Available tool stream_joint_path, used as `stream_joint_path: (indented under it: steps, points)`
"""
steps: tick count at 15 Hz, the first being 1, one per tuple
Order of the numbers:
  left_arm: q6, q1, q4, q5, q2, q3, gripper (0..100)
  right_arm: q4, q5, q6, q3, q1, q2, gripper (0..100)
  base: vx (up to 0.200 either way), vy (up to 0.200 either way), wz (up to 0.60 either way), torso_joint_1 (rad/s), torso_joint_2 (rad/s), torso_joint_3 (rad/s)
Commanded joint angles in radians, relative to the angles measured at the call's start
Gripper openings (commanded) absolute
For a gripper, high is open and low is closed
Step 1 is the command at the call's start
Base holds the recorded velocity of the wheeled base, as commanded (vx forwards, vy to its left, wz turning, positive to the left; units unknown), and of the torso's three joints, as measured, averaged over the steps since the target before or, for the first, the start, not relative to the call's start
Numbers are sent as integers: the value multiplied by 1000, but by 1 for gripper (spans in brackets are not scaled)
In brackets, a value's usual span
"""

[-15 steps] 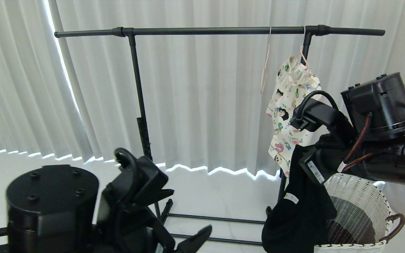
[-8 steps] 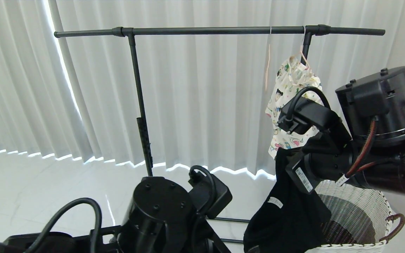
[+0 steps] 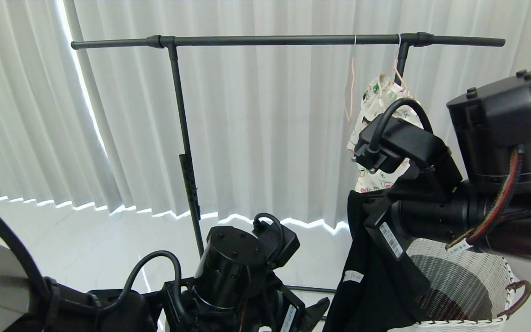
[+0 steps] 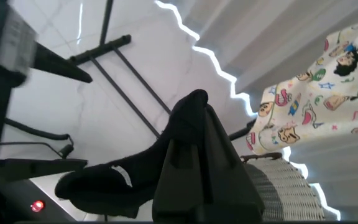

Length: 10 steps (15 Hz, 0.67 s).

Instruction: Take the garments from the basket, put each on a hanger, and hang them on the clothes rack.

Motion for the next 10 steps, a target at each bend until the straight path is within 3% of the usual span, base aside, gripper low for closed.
stream_joint_path:
  steps: [1, 5, 7, 10]
  points:
    - [-4, 4, -4, 0, 25, 9, 100, 0, 0, -1, -10, 16, 0, 0, 0, 0, 0, 0, 0, 0]
    - [-33, -52, -78, -32, -12, 98, 100, -1, -1, 5, -13, 12, 2, 0, 0, 0, 0, 0, 0, 0]
    - [-36, -44, -195, -39, -62, 213, 100, -1, 0, 7, -8, 12, 2, 0, 0, 0, 0, 0, 0, 0]
    - [-33, -55, -299, -43, -70, 186, 100, -1, 0, 7, -10, 17, 3, 0, 0, 0, 0, 0, 0, 0]
